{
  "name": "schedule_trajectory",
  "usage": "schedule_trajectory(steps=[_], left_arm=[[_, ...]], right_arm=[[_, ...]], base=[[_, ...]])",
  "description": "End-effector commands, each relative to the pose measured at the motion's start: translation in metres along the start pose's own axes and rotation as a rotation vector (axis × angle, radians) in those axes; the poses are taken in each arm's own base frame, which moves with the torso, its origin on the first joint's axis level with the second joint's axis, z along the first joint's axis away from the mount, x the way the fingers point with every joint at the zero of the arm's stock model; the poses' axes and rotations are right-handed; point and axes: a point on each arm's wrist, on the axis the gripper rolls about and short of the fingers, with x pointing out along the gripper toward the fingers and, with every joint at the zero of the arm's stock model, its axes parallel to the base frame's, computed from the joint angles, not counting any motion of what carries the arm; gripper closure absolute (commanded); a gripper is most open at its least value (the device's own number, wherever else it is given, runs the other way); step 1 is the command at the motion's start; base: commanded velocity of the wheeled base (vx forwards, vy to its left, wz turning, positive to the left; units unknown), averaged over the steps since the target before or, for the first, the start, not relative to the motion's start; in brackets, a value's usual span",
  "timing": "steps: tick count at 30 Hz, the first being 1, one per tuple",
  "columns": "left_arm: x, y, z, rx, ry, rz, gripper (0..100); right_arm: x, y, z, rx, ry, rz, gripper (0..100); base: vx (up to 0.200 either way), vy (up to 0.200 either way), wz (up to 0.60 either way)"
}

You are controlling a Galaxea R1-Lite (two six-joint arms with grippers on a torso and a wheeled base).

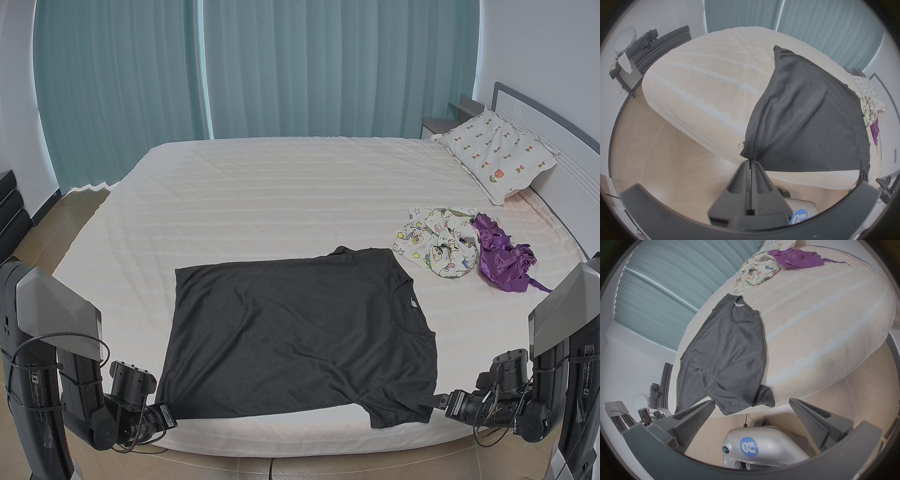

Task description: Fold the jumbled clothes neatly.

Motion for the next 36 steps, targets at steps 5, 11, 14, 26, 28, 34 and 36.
schedule_trajectory(steps=[5,11,14,26,28,34,36], left_arm=[[0.005,0.000,0.002,-0.032,-0.009,-0.026,100],[0.009,0.000,0.001,-0.036,-0.012,-0.029,100],[0.010,0.001,0.002,-0.042,-0.017,-0.030,100],[0.011,0.000,0.004,-0.088,-0.010,-0.051,100],[0.012,0.000,0.006,-0.094,-0.018,-0.053,100],[0.015,-0.001,0.006,-0.100,-0.014,-0.059,100],[0.015,-0.001,0.007,-0.118,-0.018,-0.061,100]], right_arm=[[0.021,0.003,0.004,-0.019,-0.021,0.047,0],[0.033,0.002,0.014,-0.005,-0.061,0.064,0],[0.041,0.001,0.022,0.002,-0.095,0.072,0],[0.060,0.007,0.042,-0.010,-0.167,0.111,100],[0.060,0.003,0.050,0.004,-0.197,0.108,100],[0.059,-0.012,0.074,0.045,-0.289,0.109,100],[0.061,-0.015,0.080,0.044,-0.298,0.125,100]], base=[[0.000,0.000,0.00],[0.000,0.000,0.00],[0.000,0.000,0.00],[0.000,0.000,0.00],[0.000,0.000,0.00],[0.000,0.000,0.00],[0.000,0.000,0.00]])
